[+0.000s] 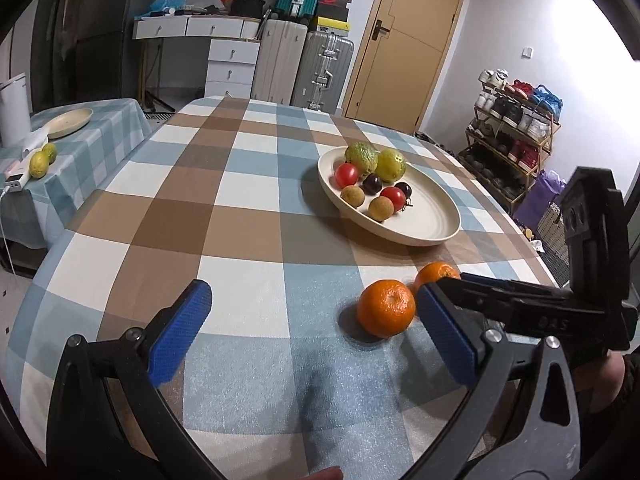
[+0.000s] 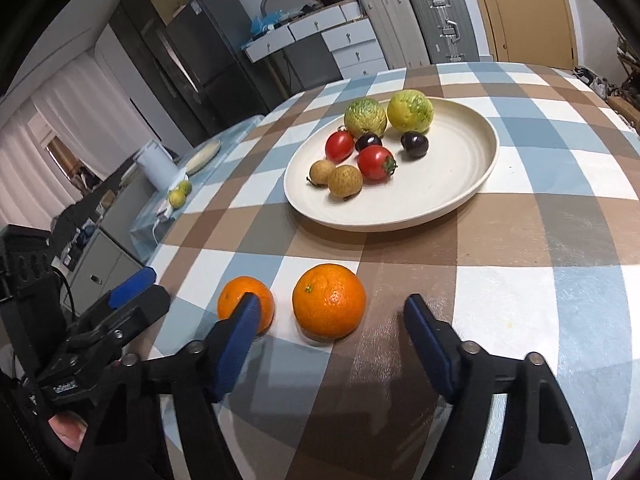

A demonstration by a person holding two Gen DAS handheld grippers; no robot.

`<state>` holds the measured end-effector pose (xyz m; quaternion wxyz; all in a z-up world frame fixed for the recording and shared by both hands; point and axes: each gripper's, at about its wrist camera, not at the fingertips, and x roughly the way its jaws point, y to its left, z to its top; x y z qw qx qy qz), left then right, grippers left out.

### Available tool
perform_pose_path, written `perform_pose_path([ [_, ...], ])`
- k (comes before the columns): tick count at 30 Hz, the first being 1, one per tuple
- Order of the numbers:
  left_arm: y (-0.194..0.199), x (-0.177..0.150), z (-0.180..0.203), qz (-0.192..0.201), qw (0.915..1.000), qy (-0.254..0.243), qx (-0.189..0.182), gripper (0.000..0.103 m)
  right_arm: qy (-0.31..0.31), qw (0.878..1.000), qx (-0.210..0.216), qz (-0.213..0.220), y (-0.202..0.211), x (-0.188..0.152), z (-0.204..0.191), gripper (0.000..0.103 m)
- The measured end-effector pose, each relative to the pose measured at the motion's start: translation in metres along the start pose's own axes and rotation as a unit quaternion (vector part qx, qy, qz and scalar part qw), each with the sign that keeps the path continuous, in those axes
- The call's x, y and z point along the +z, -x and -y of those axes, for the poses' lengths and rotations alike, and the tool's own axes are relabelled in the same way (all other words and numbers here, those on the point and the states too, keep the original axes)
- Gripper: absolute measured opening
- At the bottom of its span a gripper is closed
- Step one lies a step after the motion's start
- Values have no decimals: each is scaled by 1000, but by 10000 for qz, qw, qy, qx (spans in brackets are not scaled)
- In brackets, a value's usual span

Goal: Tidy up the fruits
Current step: 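Lower the right gripper onto an orange and close it, then grasp the other orange with the left gripper while the right gripper lifts its orange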

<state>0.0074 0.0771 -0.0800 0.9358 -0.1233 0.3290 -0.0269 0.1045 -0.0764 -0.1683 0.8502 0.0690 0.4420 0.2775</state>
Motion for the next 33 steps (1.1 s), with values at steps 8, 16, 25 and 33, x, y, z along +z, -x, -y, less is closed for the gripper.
perform_pose_path([
  [8, -9, 2, 8, -136, 9998, -147, 80, 102, 14, 9999, 114, -126, -7, 3, 0, 41],
  [16, -14, 6, 10, -304, 9993, -155, 156, 102, -312, 9989, 295, 204, 9, -1, 15, 40],
  [25, -28, 12, 29, -567, 9978, -352, -24, 102, -407, 9980, 326, 365, 24, -5, 31, 40],
  [33, -47, 11, 41, -883, 9951, -441, -31, 102, -693, 9952, 454, 512, 35, -12, 50, 40],
])
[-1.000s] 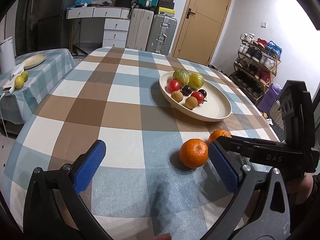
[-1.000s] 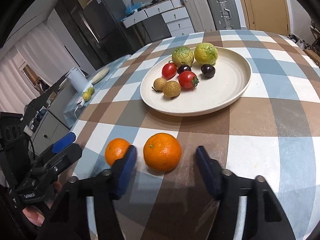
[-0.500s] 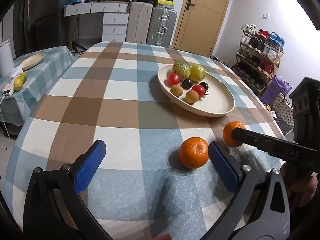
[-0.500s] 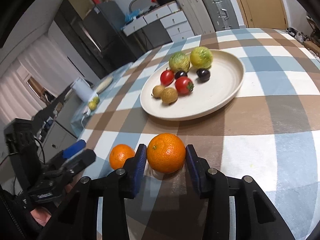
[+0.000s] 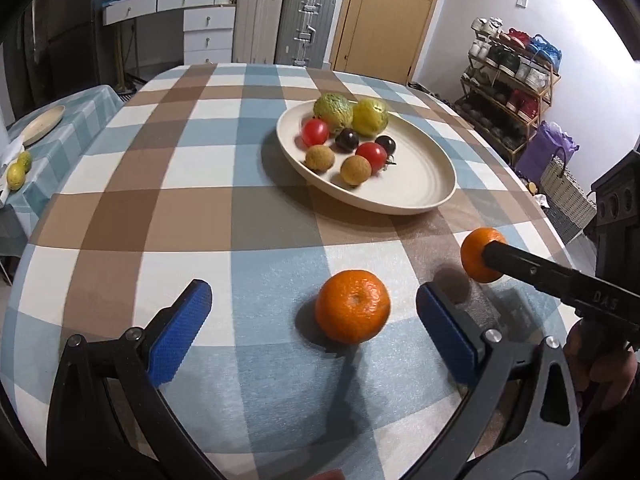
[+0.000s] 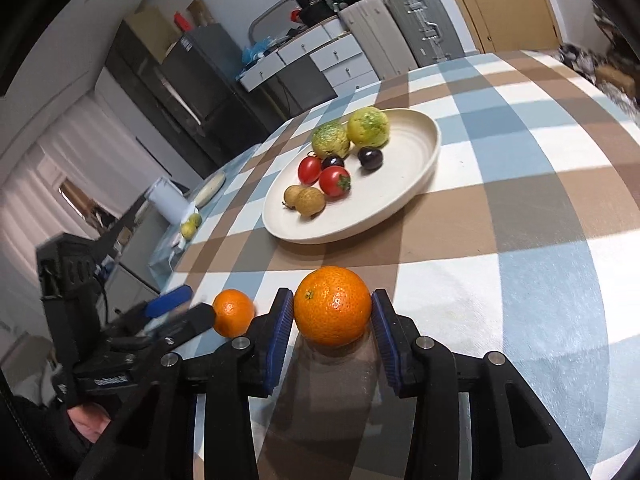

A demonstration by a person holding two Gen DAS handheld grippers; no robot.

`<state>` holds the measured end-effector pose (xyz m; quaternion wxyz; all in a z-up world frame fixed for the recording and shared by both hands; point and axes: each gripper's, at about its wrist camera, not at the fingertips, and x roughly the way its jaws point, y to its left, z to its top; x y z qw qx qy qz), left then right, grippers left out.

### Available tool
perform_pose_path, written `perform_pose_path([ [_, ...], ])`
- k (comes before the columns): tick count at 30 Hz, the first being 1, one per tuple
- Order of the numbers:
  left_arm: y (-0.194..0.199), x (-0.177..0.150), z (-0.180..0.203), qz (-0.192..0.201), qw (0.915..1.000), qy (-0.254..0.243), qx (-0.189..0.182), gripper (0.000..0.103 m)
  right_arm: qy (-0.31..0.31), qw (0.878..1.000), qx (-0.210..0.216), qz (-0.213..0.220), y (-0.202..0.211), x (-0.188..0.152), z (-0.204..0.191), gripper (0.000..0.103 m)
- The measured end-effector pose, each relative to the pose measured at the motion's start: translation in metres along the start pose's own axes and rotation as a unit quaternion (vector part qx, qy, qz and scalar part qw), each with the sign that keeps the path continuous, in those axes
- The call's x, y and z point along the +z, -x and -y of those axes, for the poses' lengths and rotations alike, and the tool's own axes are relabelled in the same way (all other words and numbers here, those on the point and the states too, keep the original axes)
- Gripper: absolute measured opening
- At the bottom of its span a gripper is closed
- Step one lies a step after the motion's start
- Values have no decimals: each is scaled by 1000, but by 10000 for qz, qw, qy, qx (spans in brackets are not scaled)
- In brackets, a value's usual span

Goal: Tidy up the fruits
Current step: 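Grasp the other orange with the left gripper while the right gripper lifts its orange, then carry both oranges onto the white plate and open both grippers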

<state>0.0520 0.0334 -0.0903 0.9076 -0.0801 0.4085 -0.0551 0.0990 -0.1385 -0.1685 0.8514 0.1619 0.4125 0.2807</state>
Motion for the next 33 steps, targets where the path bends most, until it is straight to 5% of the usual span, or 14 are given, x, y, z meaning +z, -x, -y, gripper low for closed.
perform_pose_path([
  [3, -2, 1, 3, -40, 9999, -21, -133, 98, 50, 10000, 34, 28, 3, -1, 0, 40],
  [14, -5, 0, 12, -220, 9980, -222, -545, 37, -36, 9999, 128, 95, 6, -4, 4, 40],
  [33, 3, 27, 16, 168, 9954, -388, -863, 36, 28, 9999, 36, 112, 8, 12, 4, 41],
])
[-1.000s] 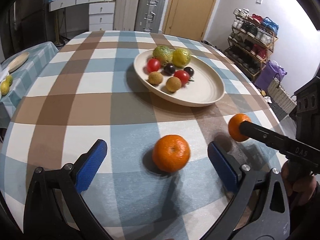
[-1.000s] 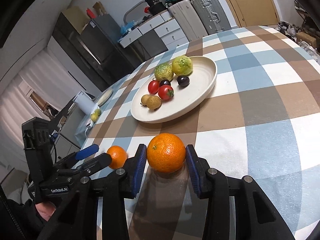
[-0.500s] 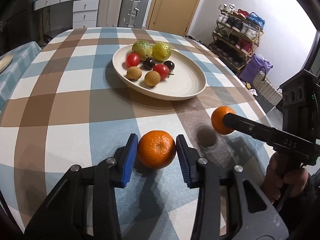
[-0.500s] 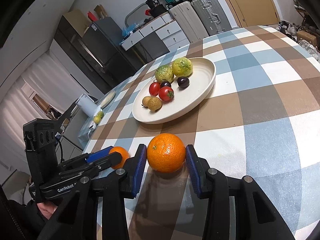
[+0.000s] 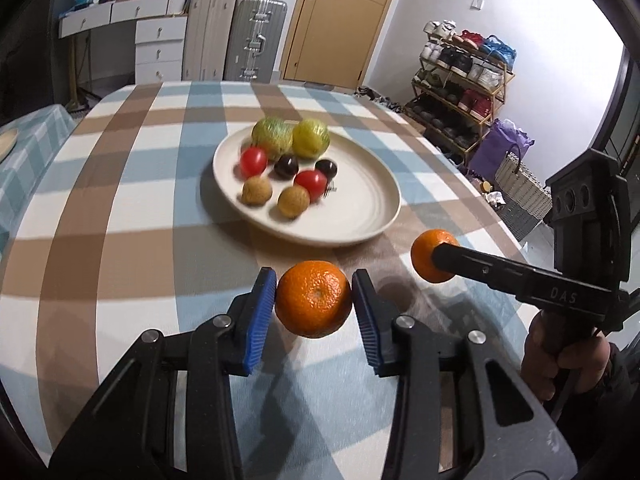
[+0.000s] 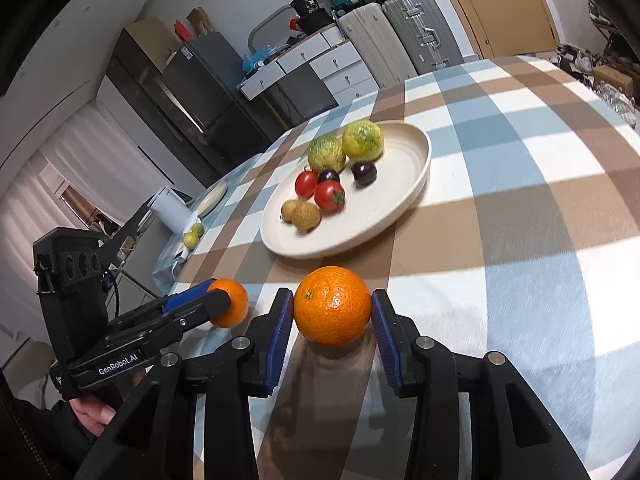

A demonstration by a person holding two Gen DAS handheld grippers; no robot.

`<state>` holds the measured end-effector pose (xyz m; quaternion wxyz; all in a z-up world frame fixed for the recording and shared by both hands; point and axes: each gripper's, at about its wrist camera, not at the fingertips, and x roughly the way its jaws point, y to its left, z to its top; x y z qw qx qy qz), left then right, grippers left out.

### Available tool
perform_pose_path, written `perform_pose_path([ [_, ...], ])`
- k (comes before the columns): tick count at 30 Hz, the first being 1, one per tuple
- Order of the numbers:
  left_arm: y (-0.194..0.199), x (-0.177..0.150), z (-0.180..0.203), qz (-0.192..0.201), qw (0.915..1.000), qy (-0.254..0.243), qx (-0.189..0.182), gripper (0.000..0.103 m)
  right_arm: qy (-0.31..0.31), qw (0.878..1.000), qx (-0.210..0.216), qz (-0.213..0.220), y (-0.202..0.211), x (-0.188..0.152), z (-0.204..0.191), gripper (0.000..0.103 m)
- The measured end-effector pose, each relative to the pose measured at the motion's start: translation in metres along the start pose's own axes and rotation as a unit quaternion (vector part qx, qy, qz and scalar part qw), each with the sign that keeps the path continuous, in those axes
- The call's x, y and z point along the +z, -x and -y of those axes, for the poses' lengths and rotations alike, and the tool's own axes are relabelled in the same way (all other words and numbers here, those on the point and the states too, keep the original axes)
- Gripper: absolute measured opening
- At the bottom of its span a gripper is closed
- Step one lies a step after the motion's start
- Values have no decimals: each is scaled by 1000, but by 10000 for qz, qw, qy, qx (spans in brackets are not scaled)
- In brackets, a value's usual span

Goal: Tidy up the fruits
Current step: 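Carry both oranges onto the white plate and open both grippers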

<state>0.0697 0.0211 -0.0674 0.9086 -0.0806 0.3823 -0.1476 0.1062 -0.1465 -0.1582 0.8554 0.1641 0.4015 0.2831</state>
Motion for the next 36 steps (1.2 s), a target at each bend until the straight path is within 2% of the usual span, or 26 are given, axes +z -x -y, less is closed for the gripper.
perform_pose_path([
  [9, -24, 43, 18, 182, 9995, -177, -174, 36, 116, 9999, -104, -6, -7, 38, 5, 41],
  [21, -92, 89, 29, -118, 9993, -217, -264, 36, 269, 9989, -380, -38, -35, 101, 25, 41],
  [29, -125, 100, 30, -243, 9991, -197, -283, 36, 338, 9990, -292, -86, -64, 135, 37, 41],
  [36, -137, 101, 27, -287, 9986, -222, -396, 36, 305, 9990, -278, -177, -87, 141, 44, 41],
])
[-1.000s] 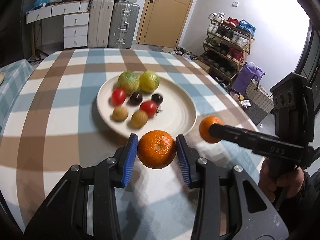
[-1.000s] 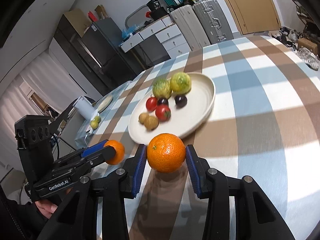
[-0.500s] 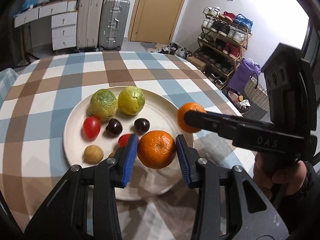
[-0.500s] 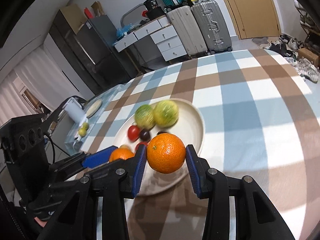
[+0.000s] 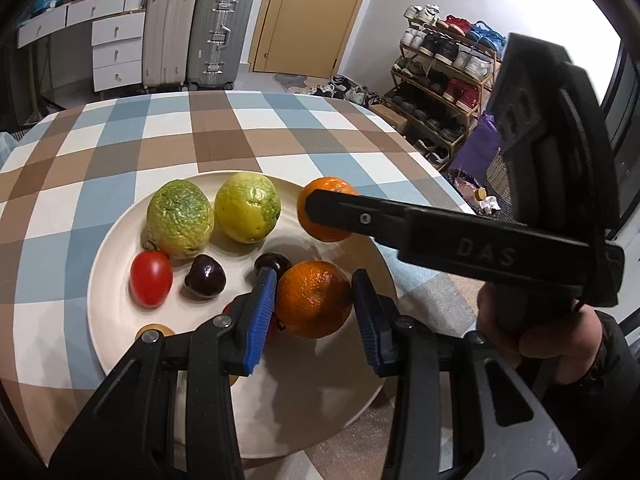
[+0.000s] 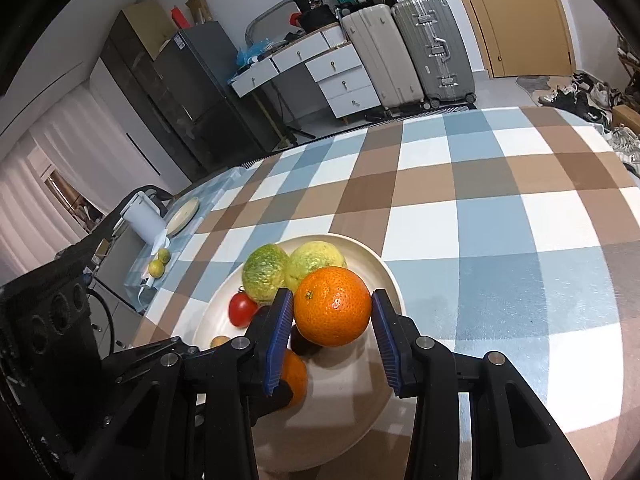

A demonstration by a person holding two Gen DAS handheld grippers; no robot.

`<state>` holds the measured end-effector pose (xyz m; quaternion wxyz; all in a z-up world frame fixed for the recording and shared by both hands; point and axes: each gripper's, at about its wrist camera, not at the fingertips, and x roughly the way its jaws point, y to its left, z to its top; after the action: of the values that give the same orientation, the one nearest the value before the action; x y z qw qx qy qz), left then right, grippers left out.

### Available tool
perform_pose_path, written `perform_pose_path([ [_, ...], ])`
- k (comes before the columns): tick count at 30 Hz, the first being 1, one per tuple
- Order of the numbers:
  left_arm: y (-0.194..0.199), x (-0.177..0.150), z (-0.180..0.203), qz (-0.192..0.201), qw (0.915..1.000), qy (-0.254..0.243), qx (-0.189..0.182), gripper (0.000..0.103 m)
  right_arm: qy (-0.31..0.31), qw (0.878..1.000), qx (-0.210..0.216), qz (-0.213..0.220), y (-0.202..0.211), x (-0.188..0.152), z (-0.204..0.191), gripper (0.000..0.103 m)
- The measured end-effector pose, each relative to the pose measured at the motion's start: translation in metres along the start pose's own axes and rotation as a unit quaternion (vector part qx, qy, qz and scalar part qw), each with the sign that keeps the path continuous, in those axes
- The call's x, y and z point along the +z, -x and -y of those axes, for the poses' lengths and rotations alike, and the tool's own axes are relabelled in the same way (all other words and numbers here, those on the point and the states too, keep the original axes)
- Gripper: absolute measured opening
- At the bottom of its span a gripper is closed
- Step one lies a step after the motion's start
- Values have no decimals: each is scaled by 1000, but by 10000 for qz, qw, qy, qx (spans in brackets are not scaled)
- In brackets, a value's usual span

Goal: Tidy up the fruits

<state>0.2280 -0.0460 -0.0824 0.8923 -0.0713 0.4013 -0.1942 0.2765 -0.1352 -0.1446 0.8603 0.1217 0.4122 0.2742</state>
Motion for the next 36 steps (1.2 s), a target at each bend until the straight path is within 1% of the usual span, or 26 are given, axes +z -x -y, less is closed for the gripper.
perform_pose_path([
  [3, -4, 1, -1, -13, 10000, -2, -11, 36, -83, 10000, -15, -50, -5, 0, 5, 41],
  [10, -5, 1, -2, -27, 10000, 1, -15, 37, -52, 9999, -94, -100, -10, -1, 5, 42],
  [12, -3, 2, -3, -22, 10000, 35, -47, 37, -82, 9999, -56, -20, -7, 0, 6, 47],
  [15, 3, 2, -3, 28, 10000, 60, -57, 39, -80, 9996, -98, 256, 6, 4, 4, 52],
  [16, 6, 2, -2, 64, 9999, 66, -65, 43, -81, 9993, -92, 351, 12, 5, 3, 54],
  [17, 11, 2, -3, 117, 9999, 88, -77, 50, -83, 9991, -77, 401, 16, 5, 2, 61],
  [18, 15, 2, -2, 173, 9998, 112, -59, 54, -69, 9988, -62, 481, 23, 6, 1, 65],
  [20, 27, 3, -1, 318, 9994, 141, -15, 65, -7, 9981, -126, 602, 35, 5, -3, 66],
  [22, 37, 3, 1, 387, 9991, 147, 45, 73, 16, 9974, -176, 695, 46, 3, -7, 73],
  [25, 53, 2, 2, 467, 9987, 173, 102, 74, 68, 9940, -401, 1020, 70, -1, -17, 74],
  [27, 66, 1, 5, 549, 9982, 159, 194, 75, 98, 9918, -435, 1198, 84, -6, -24, 86],
  [29, 81, -1, 9, 690, 9970, 113, 318, 78, 210, 9889, -514, 1382, 98, -12, -33, 93],
  [32, 106, -4, 15, 934, 9943, 50, 512, 82, 390, 9830, -702, 1650, 121, -22, -48, 95],
  [34, 121, -7, 19, 1071, 9917, 9, 713, 83, 391, 9790, -783, 1839, 134, -29, -55, 99],
  [36, 133, -9, 19, 1167, 9897, 13, 824, 85, 398, 9751, -812, 2025, 148, -38, -63, 102],
])
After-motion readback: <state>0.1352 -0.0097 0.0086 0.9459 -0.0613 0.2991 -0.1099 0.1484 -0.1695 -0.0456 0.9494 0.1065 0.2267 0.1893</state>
